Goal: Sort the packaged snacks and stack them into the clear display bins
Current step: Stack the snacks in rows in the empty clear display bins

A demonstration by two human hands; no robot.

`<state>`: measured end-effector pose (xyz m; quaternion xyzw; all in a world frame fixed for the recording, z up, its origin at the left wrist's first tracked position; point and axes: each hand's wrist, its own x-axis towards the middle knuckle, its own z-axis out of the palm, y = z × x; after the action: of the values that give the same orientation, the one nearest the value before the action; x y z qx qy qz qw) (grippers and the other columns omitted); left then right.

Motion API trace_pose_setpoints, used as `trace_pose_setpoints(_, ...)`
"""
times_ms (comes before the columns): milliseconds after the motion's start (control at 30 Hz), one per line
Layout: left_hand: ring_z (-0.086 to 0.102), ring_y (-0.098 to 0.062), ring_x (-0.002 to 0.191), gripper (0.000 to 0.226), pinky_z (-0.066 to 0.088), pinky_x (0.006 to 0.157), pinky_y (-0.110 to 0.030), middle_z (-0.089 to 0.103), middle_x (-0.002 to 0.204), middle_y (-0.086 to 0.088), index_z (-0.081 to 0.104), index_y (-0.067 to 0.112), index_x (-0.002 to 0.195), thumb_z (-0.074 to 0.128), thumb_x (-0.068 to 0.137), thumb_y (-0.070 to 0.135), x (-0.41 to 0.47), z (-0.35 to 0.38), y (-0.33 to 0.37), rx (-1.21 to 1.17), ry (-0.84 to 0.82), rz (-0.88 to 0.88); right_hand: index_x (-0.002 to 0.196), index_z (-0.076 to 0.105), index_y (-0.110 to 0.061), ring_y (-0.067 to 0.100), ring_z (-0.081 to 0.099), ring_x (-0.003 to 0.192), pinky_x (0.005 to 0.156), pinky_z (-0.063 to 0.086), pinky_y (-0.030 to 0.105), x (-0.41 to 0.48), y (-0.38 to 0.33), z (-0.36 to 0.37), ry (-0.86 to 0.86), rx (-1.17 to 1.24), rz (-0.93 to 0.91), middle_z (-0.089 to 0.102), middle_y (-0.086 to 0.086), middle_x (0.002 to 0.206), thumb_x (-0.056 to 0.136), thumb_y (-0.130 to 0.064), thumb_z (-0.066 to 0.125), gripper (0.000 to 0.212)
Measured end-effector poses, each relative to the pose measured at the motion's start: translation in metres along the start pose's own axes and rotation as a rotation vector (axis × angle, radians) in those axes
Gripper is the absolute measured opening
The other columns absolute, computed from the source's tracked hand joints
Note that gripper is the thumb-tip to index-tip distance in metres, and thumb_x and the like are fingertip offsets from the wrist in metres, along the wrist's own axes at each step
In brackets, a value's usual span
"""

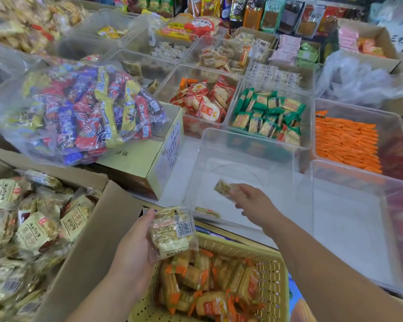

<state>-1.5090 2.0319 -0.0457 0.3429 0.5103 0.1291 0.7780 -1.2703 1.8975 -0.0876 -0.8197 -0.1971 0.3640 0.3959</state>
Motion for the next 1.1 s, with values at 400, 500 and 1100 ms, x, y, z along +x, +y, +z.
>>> trace_pose_setpoints(400, 0.075, -0.027, 0.105, 0.060, 0.063, 0.069, -0.037, 0.076, 0.119, -0.013, 0.068, 0.010, 0.125, 0.057, 0.083, 0.052, 0.013, -0.016, 0.000, -0.133, -0.021, 0.016, 0.161, 0.025, -0.025, 0.020, 0.023, 0.153, 0.120, 0.016, 0.033, 0.068, 0.007, 0.056, -0.545, -0.557, 0.080, 0.023, -0.001, 0.168, 0.105, -0.058, 0.031, 0.065)
trace_pose_setpoints(500, 0.074, -0.026, 0.106, 0.052, 0.057, 0.080, -0.042, 0.076, 0.119, -0.012, 0.068, 0.011, 0.125, 0.052, 0.093, 0.049, 0.014, -0.014, 0.000, -0.106, -0.021, 0.023, 0.162, 0.017, -0.027, 0.020, 0.020, 0.154, 0.121, 0.015, 0.034, 0.064, 0.009, 0.053, -0.513, -0.465, 0.088, 0.018, -0.002, 0.169, 0.103, -0.060, 0.036, 0.070)
trace_pose_setpoints(1100, 0.076, -0.027, 0.099, 0.017, 0.062, 0.070, -0.037, 0.076, 0.114, -0.013, 0.068, 0.014, 0.113, 0.058, 0.099, 0.015, -0.023, 0.043, -0.006, 0.086, -0.223, 0.171, 0.127, 0.054, -0.057, -0.005, 0.057, 0.112, 0.085, 0.047, 0.010, -0.125, -0.002, 0.019, 0.014, 0.147, -0.266, 0.052, -0.033, 0.125, 0.093, -0.052, 0.063, 0.036)
